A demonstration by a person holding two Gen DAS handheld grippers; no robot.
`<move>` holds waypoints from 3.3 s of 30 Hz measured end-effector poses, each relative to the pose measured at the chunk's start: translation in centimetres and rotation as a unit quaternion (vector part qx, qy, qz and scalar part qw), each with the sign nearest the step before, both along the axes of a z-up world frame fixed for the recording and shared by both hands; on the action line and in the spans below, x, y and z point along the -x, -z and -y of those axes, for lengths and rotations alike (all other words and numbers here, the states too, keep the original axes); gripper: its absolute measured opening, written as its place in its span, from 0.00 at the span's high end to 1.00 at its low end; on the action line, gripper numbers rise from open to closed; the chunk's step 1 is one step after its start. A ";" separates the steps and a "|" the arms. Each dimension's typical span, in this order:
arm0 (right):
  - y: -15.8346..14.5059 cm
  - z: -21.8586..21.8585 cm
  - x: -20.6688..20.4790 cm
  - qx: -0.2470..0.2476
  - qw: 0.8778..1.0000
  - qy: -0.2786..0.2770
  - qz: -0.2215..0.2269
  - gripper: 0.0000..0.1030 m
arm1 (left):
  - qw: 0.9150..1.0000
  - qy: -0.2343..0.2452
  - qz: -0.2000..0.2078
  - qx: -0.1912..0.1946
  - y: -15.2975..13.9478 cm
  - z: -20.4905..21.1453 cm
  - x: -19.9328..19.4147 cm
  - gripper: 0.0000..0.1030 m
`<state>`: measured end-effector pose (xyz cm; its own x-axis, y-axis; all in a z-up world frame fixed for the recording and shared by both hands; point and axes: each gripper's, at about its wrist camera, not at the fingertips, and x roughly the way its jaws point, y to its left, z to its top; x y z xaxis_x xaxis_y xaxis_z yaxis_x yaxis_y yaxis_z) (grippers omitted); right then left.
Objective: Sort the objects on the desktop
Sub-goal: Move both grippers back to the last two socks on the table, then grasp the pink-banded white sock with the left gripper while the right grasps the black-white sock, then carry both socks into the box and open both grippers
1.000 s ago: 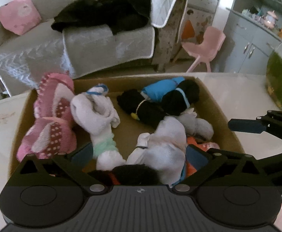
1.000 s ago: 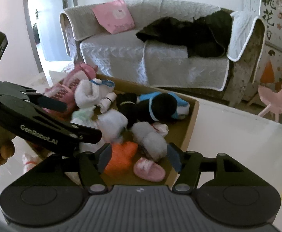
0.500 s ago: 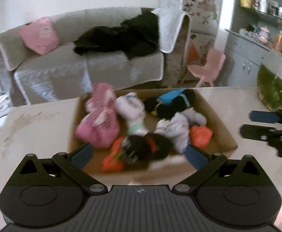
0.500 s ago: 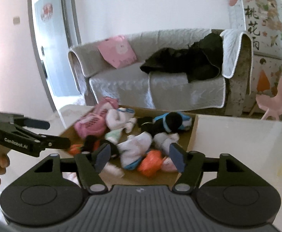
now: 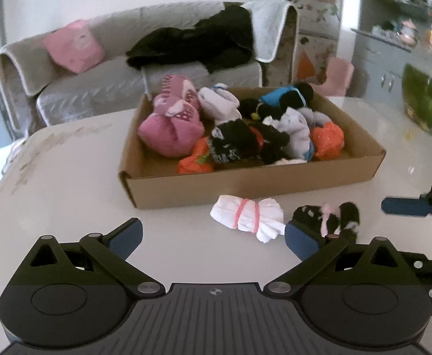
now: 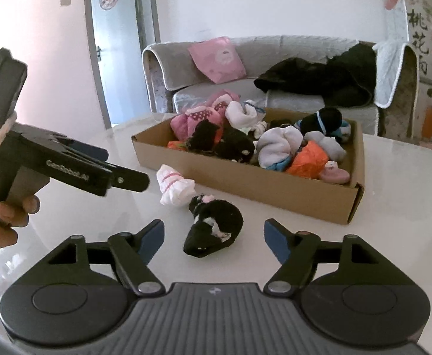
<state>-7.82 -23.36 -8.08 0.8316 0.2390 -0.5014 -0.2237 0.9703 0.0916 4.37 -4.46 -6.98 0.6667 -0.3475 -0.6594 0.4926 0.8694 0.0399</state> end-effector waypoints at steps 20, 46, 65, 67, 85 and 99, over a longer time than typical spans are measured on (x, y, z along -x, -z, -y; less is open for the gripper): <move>1.6 -0.8 -1.5 0.012 1.000 -0.001 -0.028 0.26 | 0.999 0.003 0.001 -0.040 2.5 2.1 -2.5 0.00; 1.8 -1.2 -2.6 0.022 0.999 0.000 -0.044 0.40 | 0.999 0.030 -0.010 -0.026 3.5 3.6 -3.3 0.00; 1.7 -0.3 -3.2 0.017 0.999 0.016 -0.038 0.48 | 1.000 0.013 -0.027 0.008 2.7 3.7 -3.4 0.00; 1.7 -0.3 -3.3 0.019 0.999 0.016 -0.037 0.48 | 1.000 0.007 -0.029 -0.001 3.0 4.3 -3.4 0.00; 1.6 0.0 -2.6 0.002 0.999 0.013 -0.046 0.61 | 0.998 0.011 -0.051 0.020 2.3 5.3 -2.2 0.62; 0.3 2.9 0.3 -0.019 0.998 0.039 -0.044 0.62 | 0.998 -0.004 -0.047 0.042 -2.3 1.6 1.8 0.62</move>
